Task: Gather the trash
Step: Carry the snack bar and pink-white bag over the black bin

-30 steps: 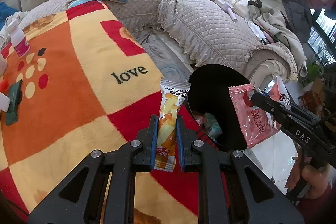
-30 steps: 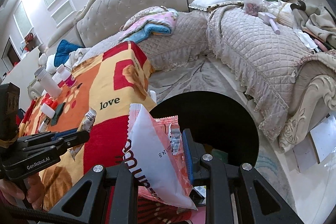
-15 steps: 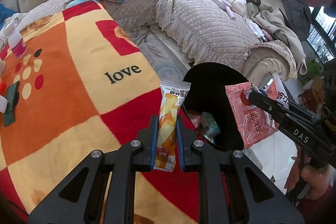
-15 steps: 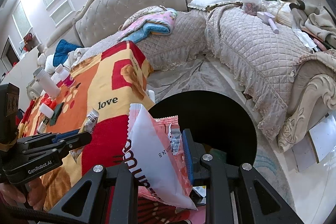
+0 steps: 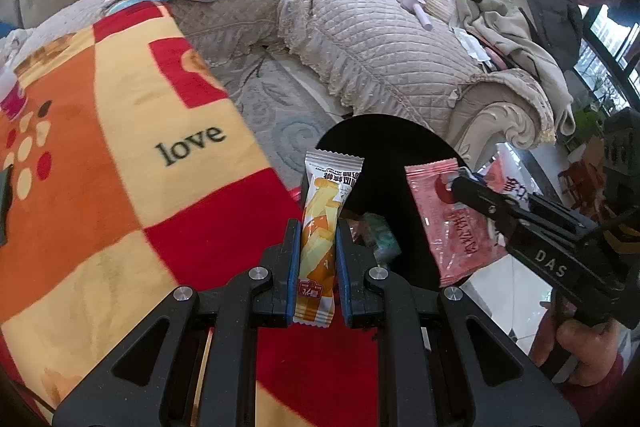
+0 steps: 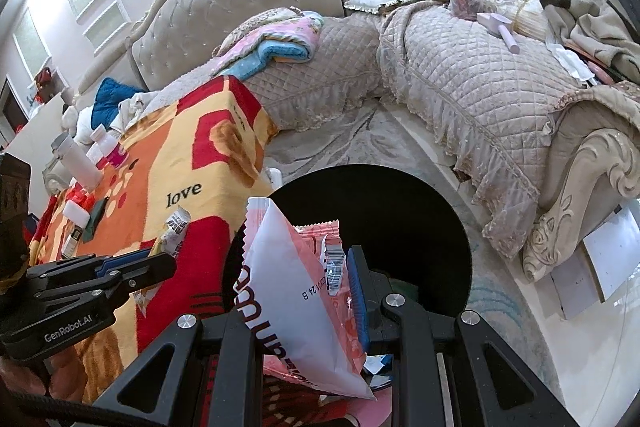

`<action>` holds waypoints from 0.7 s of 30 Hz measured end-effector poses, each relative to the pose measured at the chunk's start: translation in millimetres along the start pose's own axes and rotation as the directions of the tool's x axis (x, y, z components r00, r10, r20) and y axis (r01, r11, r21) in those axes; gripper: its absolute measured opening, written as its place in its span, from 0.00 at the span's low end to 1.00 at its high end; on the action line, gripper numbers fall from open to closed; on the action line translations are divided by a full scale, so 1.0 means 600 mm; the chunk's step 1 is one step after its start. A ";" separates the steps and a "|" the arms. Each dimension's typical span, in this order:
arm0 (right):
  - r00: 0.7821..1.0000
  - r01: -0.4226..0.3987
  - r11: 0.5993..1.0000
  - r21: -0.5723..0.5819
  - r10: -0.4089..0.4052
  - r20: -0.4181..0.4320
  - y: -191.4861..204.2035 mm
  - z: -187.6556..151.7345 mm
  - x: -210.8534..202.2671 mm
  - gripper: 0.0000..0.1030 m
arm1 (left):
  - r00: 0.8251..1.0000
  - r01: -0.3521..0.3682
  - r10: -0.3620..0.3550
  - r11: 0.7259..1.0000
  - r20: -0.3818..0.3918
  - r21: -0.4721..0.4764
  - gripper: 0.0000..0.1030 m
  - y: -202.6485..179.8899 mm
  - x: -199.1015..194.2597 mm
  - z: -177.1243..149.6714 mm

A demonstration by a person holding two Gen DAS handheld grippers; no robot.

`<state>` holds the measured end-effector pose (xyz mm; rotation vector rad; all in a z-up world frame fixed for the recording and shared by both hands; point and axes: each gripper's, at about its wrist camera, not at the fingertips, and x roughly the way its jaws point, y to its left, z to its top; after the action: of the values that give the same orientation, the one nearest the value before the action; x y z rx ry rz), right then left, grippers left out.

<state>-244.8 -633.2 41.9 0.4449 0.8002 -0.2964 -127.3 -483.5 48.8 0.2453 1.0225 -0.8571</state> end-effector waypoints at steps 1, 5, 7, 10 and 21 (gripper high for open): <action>1.000 0.003 1.000 0.004 -0.003 -0.002 -0.003 0.000 0.001 0.19 | 1.000 0.003 -0.003 1.000 -0.001 0.004 0.14 -0.004 0.002 0.002; 1.000 0.007 1.000 0.021 -0.007 -0.004 -0.015 0.003 0.007 0.19 | 1.000 0.016 -0.016 1.000 -0.008 0.012 0.14 -0.017 0.014 0.006; 1.000 0.009 1.000 0.024 -0.009 -0.005 -0.019 0.004 0.009 0.19 | 1.000 0.026 -0.026 1.000 -0.014 0.011 0.14 -0.020 0.018 0.007; 1.000 0.018 0.999 0.028 -0.018 -0.011 -0.026 0.004 0.015 0.19 | 0.999 0.041 -0.041 0.999 -0.024 0.005 0.14 -0.025 0.027 0.010; 0.999 0.042 0.998 0.057 -0.041 -0.014 -0.041 0.010 0.030 0.20 | 0.993 0.112 -0.113 0.993 -0.032 -0.027 0.14 -0.030 0.042 0.013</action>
<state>-239.5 -658.8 25.5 0.4848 0.8158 -0.3560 -129.0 -512.4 35.6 0.1829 1.0859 -0.9444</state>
